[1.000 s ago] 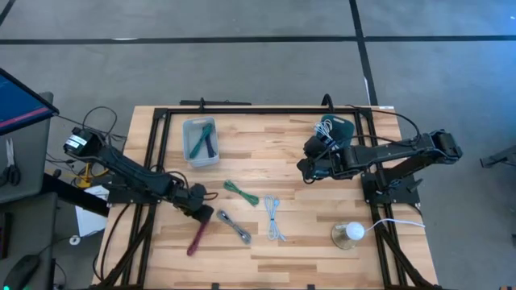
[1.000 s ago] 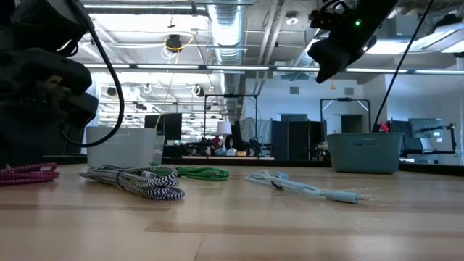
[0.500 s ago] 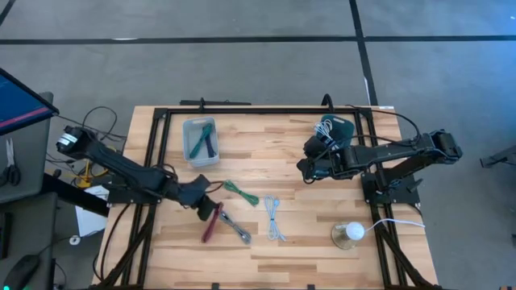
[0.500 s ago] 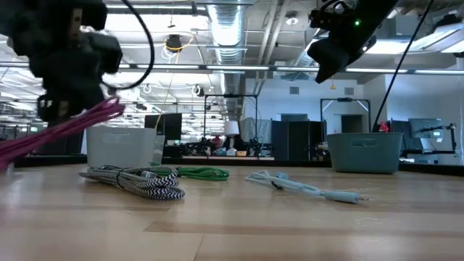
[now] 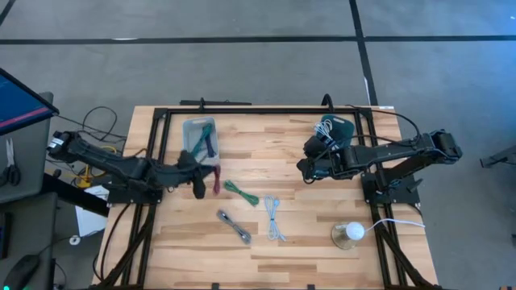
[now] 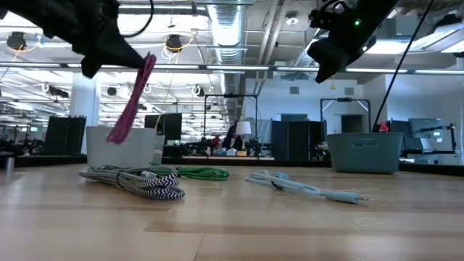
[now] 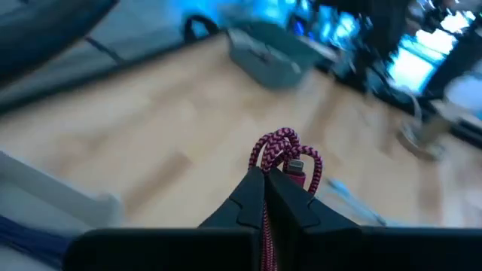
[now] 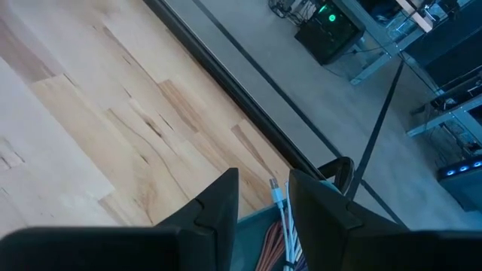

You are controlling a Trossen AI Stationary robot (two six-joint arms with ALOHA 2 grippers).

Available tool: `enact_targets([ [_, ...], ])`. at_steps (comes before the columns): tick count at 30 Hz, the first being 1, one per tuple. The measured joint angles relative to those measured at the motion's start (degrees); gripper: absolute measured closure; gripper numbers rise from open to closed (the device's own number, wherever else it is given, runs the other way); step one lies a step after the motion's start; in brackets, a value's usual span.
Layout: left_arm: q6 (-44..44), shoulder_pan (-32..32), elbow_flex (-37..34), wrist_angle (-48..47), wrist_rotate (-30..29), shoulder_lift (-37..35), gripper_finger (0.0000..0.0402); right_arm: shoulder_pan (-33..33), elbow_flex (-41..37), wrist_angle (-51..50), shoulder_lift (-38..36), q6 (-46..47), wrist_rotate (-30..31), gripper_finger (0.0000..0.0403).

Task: Pick & Place USB Port
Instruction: Put the pink patterned USB cable into the gray bin

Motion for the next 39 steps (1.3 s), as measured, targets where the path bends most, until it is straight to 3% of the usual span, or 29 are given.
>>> enact_targets([
  [13,18.7,6.1,0.1,2.7,-17.1,-13.5,0.0398,0.0,0.0,0.0,0.0,0.0,0.0,0.0292],
  [24,17.2,18.0,-0.8,2.5,-17.9,-10.4,0.0398,0.0,0.0,0.2,0.0,0.0,0.0,0.0292],
  [27,12.9,23.0,-3.8,2.1,-15.4,-9.5,0.0398,0.0,0.0,0.2,0.0,0.0,0.0,0.0292],
  [39,0.0,44.8,-13.7,2.8,6.4,-9.5,0.0396,0.0,0.0,0.2,0.0,0.0,0.0,0.0292],
])
